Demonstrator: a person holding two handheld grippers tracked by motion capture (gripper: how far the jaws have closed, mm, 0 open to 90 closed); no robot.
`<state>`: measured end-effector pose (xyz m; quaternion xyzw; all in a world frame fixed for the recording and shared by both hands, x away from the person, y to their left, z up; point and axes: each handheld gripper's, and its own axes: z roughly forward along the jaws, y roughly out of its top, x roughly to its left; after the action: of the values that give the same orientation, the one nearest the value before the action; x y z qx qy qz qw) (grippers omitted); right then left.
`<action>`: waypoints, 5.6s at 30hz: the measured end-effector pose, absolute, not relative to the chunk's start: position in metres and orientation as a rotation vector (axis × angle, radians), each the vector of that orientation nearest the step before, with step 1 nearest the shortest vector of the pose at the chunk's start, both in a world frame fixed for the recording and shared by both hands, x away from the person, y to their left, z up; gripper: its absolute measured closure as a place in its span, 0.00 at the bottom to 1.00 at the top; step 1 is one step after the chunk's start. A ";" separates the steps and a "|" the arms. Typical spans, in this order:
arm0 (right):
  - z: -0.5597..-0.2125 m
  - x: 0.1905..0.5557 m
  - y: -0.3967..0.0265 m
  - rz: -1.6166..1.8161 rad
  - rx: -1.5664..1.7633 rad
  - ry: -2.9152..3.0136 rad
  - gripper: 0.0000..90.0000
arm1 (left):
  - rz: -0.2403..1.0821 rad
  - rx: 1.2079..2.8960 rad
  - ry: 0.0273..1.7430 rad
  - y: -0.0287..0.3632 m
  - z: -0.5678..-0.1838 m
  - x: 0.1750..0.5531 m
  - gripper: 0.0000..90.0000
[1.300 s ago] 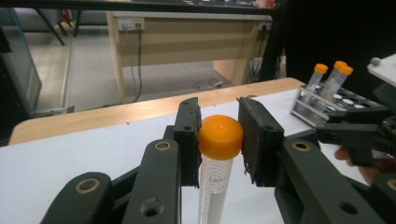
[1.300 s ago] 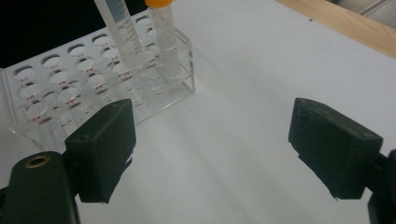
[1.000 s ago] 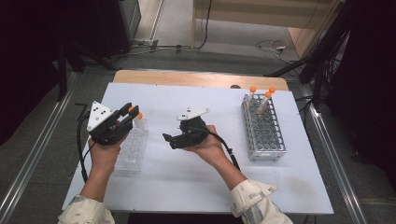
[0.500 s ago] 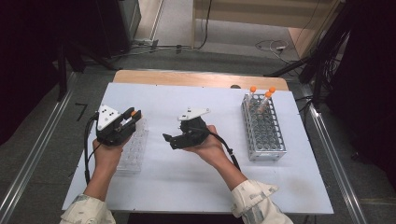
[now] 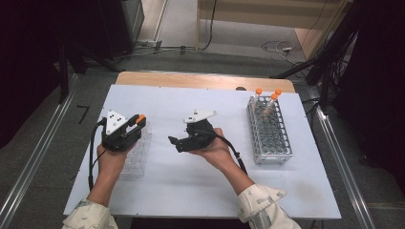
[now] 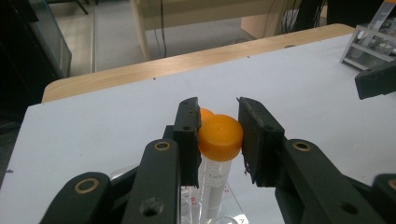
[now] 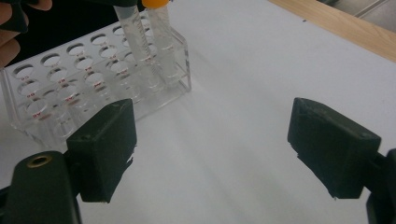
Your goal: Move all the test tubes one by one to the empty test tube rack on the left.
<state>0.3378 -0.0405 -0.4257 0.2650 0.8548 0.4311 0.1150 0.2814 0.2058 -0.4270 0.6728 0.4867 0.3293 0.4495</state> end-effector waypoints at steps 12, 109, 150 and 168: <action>-0.422 0.340 -0.048 1.274 0.796 2.484 0.16 | 0.752 1.585 1.184 0.211 -0.424 0.279 0.45; -0.428 0.471 -0.271 0.865 1.574 1.906 0.79 | 0.773 1.505 1.241 0.211 -0.422 0.276 0.23; -0.386 0.442 -0.274 0.963 1.433 1.819 0.79 | 0.772 1.509 1.236 0.210 -0.422 0.275 0.23; -0.369 0.393 -0.232 1.129 1.221 2.013 0.79 | 0.762 1.502 1.218 0.206 -0.419 0.273 0.23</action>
<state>0.3930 -0.2324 -0.3693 0.4513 0.7439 0.4171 0.2624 0.2729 0.2064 -0.4188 0.6231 0.5050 0.3161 0.5068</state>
